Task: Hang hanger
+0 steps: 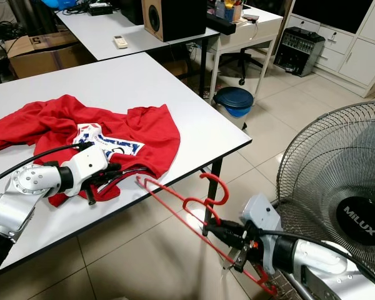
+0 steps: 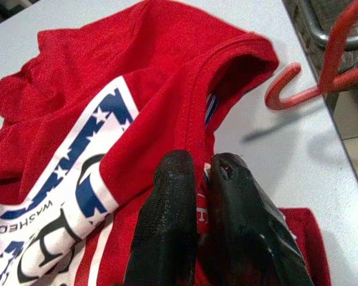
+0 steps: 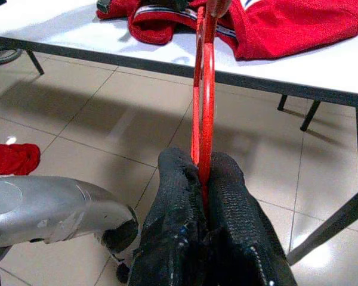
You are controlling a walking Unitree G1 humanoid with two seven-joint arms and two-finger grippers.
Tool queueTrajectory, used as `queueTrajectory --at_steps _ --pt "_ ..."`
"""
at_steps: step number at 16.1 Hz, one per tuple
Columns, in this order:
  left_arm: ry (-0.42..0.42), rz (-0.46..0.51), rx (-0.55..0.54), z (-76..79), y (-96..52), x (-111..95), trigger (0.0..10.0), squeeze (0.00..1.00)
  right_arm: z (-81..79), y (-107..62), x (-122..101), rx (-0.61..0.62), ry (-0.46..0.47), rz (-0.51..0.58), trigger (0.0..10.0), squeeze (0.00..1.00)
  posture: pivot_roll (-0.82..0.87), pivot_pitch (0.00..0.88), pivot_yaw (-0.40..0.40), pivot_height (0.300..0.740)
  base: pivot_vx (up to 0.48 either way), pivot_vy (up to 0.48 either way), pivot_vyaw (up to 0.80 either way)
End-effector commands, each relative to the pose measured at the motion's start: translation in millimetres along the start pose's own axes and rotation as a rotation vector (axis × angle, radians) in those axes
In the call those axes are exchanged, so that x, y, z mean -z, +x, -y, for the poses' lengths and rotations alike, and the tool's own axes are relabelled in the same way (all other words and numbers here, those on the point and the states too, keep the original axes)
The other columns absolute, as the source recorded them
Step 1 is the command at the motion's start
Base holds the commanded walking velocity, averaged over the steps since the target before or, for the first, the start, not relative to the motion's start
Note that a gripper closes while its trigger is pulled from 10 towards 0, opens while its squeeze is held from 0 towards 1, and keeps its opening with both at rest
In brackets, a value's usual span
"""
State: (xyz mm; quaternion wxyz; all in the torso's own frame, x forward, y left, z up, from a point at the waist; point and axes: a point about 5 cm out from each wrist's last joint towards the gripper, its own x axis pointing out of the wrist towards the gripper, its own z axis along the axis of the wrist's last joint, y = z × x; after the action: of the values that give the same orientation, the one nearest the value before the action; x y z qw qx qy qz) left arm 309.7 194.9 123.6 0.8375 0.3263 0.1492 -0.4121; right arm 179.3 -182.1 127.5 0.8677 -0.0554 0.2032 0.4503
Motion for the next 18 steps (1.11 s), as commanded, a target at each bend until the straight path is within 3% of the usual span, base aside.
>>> queueTrajectory --at_steps 1,4,5,6,7,8,9,10,15,18 --pt "0.028 -0.014 -0.014 -4.6 -2.2 -1 10.0 0.0 2.6 -0.2 0 0.0 -0.005 0.007 10.0 0.0 -0.2 0.0 0.026 0.74 0.0 0.0 0.0" --pt "0.044 -0.031 -0.026 -7.2 -1.7 0 10.0 0.0 6.0 1.0 7 0.003 0.0 0.001 10.0 0.0 -0.2 0.0 0.027 0.74 0.0 0.0 0.0" --pt "0.045 -0.034 -0.028 -7.5 -1.5 1 9.2 0.0 6.1 0.9 8 0.003 0.0 0.0 10.0 0.0 -0.2 0.0 0.027 0.74 0.0 0.0 0.0" --pt "0.048 -0.039 -0.029 -7.8 -1.4 2 5.5 0.0 5.9 0.7 8 0.004 0.001 0.001 10.0 0.0 -0.2 0.0 0.027 0.74 0.0 0.0 0.0" --pt "0.05 -0.043 -0.032 -8.3 -1.5 2 4.0 0.0 5.6 0.6 9 0.003 0.001 0.002 10.0 0.0 -0.2 0.0 0.027 0.74 0.0 0.0 0.0" --pt "0.054 -0.05 -0.039 -9.2 -2.0 3 1.8 0.0 5.5 0.5 9 0.002 0.0 0.003 10.0 0.0 -0.2 0.0 0.026 0.74 0.0 0.0 0.0" --pt "0.058 -0.055 -0.044 -10.2 -2.5 4 1.3 0.0 5.5 0.4 9 0.001 0.0 0.005 10.0 0.0 -0.2 0.0 0.026 0.74 0.0 0.0 0.0" --pt "0.059 -0.058 -0.048 -10.8 -2.9 5 0.0 0.0 5.3 0.4 9 -0.001 -0.001 0.006 10.0 0.0 -0.2 0.0 0.025 0.74 0.0 0.0 0.0" --pt "0.047 -0.049 -0.083 -14.7 -3.9 6 0.0 0.0 4.0 -0.4 6 -0.003 -0.005 0.013 10.0 0.0 -0.2 0.0 0.023 0.74 0.0 0.0 0.0" --pt "0.031 0.029 -0.147 -24.5 -6.7 -4 0.0 0.0 0.2 -3.0 -3 -0.002 -0.014 0.026 10.0 0.0 -0.2 0.0 0.022 0.74 0.0 0.0 0.0"
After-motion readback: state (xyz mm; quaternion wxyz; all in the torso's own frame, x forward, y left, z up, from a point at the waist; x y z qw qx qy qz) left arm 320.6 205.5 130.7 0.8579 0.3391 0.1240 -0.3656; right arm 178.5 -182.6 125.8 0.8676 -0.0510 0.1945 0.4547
